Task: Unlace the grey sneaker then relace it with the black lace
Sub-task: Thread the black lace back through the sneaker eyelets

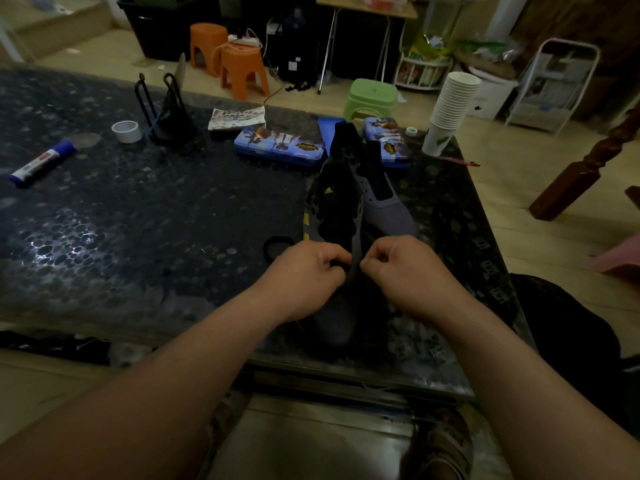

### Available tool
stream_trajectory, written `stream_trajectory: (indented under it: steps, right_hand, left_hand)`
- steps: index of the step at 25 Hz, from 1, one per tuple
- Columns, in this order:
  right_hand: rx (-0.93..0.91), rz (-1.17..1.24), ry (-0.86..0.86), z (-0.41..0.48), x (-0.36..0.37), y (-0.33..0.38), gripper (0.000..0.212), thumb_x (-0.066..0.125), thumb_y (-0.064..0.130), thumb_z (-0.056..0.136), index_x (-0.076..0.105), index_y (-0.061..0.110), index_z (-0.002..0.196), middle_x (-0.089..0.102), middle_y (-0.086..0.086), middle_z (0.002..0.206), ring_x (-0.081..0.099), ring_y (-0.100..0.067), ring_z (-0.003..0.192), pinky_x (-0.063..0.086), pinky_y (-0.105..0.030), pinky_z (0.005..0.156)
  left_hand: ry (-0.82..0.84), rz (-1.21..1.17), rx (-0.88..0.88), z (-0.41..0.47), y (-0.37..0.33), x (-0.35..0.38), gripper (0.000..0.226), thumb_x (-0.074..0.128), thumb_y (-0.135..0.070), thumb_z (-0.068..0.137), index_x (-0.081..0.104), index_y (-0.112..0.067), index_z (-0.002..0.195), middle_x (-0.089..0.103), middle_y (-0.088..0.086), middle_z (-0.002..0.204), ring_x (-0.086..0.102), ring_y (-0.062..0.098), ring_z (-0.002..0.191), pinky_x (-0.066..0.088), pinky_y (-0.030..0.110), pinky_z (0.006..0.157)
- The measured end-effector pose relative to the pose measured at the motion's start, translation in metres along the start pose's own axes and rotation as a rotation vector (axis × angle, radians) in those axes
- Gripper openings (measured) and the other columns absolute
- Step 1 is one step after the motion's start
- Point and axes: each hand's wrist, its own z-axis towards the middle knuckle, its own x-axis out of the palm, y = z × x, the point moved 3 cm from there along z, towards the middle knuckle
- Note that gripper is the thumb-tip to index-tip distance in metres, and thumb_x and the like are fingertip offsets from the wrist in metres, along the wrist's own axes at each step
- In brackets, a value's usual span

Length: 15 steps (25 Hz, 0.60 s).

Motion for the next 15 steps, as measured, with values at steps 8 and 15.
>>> stream_trajectory:
  steps: [8, 15]
  right_hand:
    - [-0.020, 0.002, -0.042, -0.003, 0.011, -0.010, 0.016, 0.069, 0.032, 0.097, 0.067, 0.026, 0.082, 0.065, 0.007, 0.071, 0.060, -0.009, 0.067, 0.048, -0.031, 0.060]
    - [0.010, 0.059, 0.025, -0.011, 0.017, -0.007, 0.021, 0.068, 0.043, 0.094, 0.056, 0.026, 0.092, 0.063, 0.008, 0.082, 0.060, -0.010, 0.074, 0.043, -0.032, 0.059]
  left_hand:
    - [0.055, 0.219, 0.048, 0.009, -0.005, -0.001, 0.017, 0.056, -0.025, 0.102, 0.065, -0.031, 0.089, 0.055, -0.010, 0.069, 0.056, 0.015, 0.069, 0.051, 0.036, 0.066]
    - [0.073, 0.079, -0.055, 0.016, -0.008, -0.002, 0.026, 0.057, -0.026, 0.104, 0.057, -0.027, 0.079, 0.065, -0.003, 0.071, 0.070, 0.015, 0.068, 0.050, 0.030, 0.056]
